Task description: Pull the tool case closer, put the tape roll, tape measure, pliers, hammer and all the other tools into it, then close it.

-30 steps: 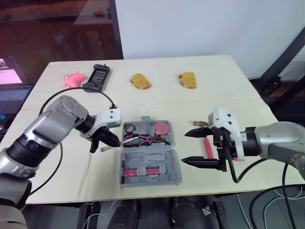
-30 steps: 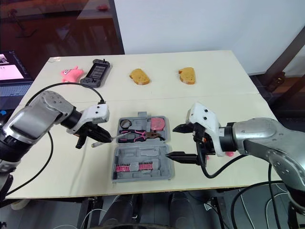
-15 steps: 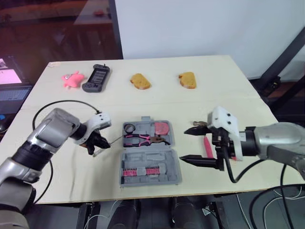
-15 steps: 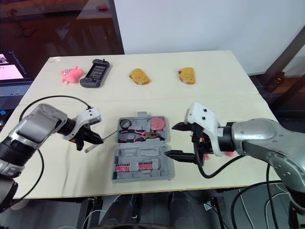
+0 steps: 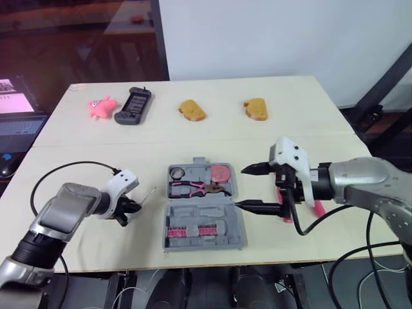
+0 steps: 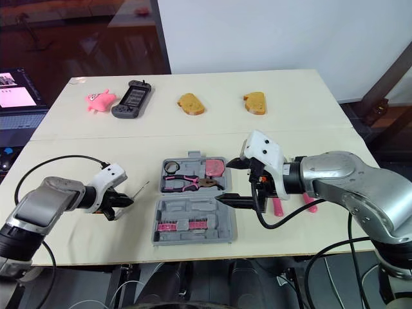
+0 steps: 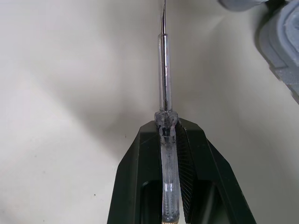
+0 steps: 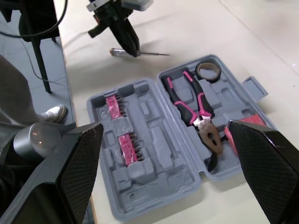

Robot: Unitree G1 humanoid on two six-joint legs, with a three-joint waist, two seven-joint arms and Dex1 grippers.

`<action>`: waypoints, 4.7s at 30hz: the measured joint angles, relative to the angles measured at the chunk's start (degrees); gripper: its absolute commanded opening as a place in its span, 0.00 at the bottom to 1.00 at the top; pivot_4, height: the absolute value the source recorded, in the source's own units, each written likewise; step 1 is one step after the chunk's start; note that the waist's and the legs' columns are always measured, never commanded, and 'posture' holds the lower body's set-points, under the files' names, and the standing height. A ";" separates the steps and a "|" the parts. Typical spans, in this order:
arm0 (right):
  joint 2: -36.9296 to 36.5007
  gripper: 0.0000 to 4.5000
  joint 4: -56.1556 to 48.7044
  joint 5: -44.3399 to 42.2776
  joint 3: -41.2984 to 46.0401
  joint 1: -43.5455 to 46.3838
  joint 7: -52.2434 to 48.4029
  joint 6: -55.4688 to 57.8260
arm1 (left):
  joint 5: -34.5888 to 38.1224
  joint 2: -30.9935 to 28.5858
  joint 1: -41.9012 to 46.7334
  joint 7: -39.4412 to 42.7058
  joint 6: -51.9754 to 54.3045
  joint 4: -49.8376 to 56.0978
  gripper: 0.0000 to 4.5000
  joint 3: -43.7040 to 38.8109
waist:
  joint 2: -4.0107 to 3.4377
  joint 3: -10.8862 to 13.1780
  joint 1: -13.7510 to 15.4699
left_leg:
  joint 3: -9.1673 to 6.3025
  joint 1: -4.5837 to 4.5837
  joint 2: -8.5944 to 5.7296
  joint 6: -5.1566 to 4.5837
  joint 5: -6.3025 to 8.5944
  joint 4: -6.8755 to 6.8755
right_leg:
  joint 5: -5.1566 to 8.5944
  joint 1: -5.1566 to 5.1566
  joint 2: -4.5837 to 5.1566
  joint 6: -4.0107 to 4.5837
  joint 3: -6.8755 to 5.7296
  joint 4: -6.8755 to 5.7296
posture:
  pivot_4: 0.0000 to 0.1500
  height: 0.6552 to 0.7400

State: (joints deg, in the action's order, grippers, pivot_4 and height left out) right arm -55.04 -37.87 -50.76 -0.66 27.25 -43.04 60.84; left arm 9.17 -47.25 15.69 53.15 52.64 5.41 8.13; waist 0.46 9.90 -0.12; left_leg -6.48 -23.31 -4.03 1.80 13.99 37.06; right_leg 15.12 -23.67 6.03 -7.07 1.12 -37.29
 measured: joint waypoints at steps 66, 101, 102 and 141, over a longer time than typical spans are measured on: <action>1.45 1.00 0.43 1.11 -0.09 -0.03 1.11 0.10 | -8.66 -3.00 3.20 15.16 -37.02 -17.96 0.02 6.33 | -0.08 0.00 0.30 | 0.03 -0.11 -0.04 -0.05 0.02 -0.06 | 0.00 -0.05 0.13 0.00 -0.14 0.25 | 1.00 1.00; -3.59 1.00 -7.68 1.86 3.97 -7.51 7.46 5.08 | -11.91 6.47 43.40 38.94 -6.09 -3.56 0.02 37.78 | 0.47 0.49 -0.51 | -0.03 -0.17 -0.01 -0.14 0.07 0.08 | 0.05 0.05 -0.13 -0.12 -0.16 0.17 | 1.00 1.00; -3.59 1.00 -8.00 1.17 4.14 -7.49 7.94 5.91 | -12.60 7.15 43.92 38.93 -4.70 -3.52 0.02 38.61 | 0.47 0.50 -0.51 | -0.03 -0.17 -0.01 -0.14 0.07 0.08 | 0.05 0.06 -0.13 -0.12 -0.16 0.17 | 1.00 1.00; -4.24 1.00 -8.04 -3.95 4.96 -6.44 11.46 11.31 | -17.41 16.36 41.63 26.66 2.93 -9.53 0.02 45.12 | 0.50 0.51 -0.48 | -0.07 -0.16 -0.03 -0.15 0.07 0.11 | 0.06 0.07 -0.11 -0.14 -0.16 0.13 | 1.00 1.00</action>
State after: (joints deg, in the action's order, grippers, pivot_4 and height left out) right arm -59.28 -45.91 -54.71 4.30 20.80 -31.58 72.15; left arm -8.24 -30.89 57.33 79.82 55.58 -4.12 53.25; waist 0.96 10.42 -0.61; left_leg -6.54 -23.47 -4.05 1.65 14.06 37.17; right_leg 15.18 -23.61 5.92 -7.21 0.96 -37.16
